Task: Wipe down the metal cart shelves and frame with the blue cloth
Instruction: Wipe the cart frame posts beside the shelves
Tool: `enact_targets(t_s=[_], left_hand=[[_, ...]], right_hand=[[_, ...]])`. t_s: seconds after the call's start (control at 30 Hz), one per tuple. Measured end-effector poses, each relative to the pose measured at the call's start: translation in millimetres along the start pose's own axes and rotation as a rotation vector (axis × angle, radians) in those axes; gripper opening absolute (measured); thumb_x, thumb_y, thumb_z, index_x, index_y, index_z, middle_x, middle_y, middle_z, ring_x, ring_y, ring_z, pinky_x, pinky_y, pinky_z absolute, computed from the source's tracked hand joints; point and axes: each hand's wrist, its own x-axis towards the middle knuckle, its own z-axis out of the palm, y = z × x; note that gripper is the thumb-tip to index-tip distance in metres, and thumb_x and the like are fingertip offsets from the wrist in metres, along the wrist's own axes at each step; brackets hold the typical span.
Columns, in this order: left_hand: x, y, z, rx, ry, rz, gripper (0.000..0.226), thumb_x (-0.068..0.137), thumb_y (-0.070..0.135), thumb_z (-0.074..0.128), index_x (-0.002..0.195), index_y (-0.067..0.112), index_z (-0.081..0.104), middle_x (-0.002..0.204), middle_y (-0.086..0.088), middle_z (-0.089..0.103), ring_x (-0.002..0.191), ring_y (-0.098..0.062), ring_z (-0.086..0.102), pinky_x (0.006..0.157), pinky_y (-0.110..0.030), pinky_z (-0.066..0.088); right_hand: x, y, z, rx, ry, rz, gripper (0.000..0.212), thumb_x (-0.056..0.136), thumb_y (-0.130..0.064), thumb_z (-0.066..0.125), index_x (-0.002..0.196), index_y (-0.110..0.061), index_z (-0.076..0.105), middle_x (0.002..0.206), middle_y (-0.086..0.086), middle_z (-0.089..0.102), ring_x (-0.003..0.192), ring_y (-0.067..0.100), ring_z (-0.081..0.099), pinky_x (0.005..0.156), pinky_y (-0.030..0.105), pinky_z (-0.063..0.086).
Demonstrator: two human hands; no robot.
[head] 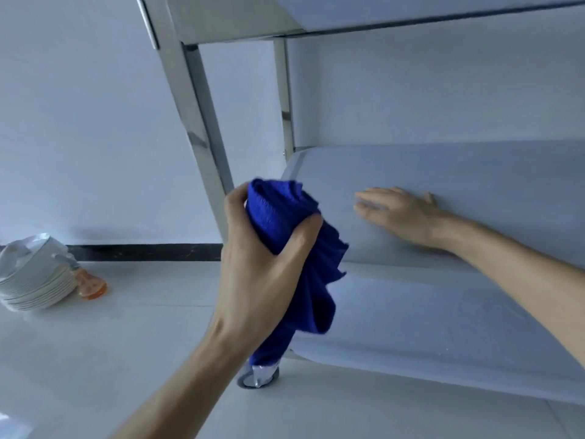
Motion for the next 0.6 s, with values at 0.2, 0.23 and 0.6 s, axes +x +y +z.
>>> enact_targets(t_s=[0.2,0.23,0.6], left_hand=[[25,29,35,-0.053,-0.074,0.077,0.047,0.084,0.041,0.071,0.121,0.034,0.042,0.089,0.021,0.066,0.077,-0.002,0.068,0.075,-0.036,0.059],[28,36,43,-0.054,-0.095,0.070,0.047,0.084,0.043,0.071,0.121,0.034,0.042,0.088,0.018,0.067,0.077,-0.003,0.068,0.074,-0.036,0.059],[38,100,162,-0.459,-0.342,-0.387,0.038,0.084,0.018,0.056,0.121,0.016,0.053,0.112,-0.013,0.069,0.094,-0.028,0.068,0.082,-0.042,0.054]], right_hand=[[-39,24,-45,0.788,0.078,-0.145,0.050,0.080,-0.056,0.064,0.117,-0.023,0.069,0.121,-0.007,0.070,0.117,0.010,0.064,0.108,0.040,0.044],[-47,31,-50,0.882,0.076,-0.161,0.053,0.078,-0.054,0.065,0.117,-0.018,0.069,0.121,-0.002,0.071,0.114,0.015,0.067,0.107,0.043,0.047],[-109,119,-85,1.000,0.394,-0.089,0.032,0.097,-0.046,0.057,0.122,-0.026,0.061,0.124,0.002,0.065,0.104,0.020,0.070,0.093,0.046,0.058]])
